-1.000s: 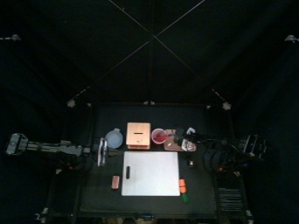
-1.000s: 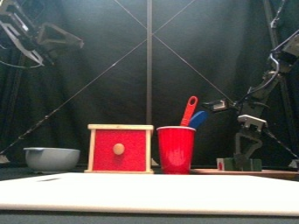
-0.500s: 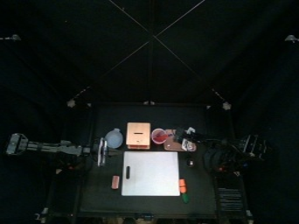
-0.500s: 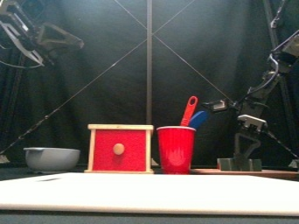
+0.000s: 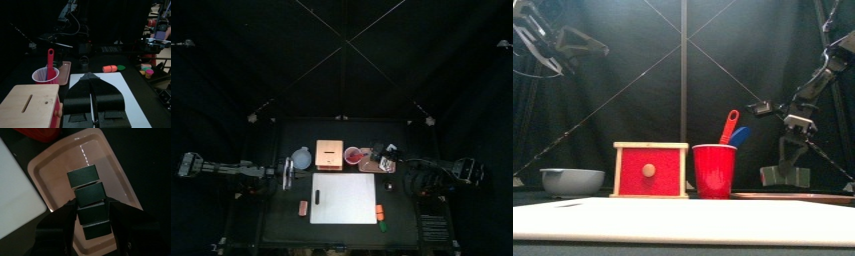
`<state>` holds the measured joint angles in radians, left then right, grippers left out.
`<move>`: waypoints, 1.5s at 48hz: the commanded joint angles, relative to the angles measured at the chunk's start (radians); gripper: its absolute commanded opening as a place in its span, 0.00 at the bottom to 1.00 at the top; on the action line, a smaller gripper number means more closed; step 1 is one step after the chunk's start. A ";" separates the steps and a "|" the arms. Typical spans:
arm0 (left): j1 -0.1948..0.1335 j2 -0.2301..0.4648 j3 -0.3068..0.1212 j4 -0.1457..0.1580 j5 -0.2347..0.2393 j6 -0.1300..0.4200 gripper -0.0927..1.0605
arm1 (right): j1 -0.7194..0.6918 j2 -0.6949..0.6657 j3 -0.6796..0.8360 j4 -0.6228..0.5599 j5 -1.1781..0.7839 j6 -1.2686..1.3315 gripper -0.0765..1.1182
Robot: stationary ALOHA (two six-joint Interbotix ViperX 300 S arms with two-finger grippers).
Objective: Place sushi on board then cut the sushi with the knife then place the pieces on the plate
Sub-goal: Place the sushi on the board
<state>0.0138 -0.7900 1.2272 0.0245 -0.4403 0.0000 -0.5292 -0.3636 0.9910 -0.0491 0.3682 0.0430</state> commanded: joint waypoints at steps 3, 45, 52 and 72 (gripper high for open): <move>0.002 0.002 -0.011 0.002 -0.008 0.000 0.06 | 0.021 -0.120 -0.026 0.100 0.089 0.003 0.56; 0.005 0.002 0.002 0.002 -0.008 0.002 0.06 | 0.523 -0.184 0.011 0.204 -0.094 0.723 0.56; 0.011 0.002 0.006 0.000 -0.008 0.000 0.06 | 0.572 -0.095 -0.031 0.080 -0.107 0.919 0.56; 0.018 0.002 0.034 0.000 -0.003 0.002 0.06 | 0.699 0.212 -0.302 -0.230 -0.014 1.414 0.56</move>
<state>0.0261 -0.7900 1.2701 0.0245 -0.4387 0.0000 0.1534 -0.1779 0.7578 -0.2347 0.3252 1.3975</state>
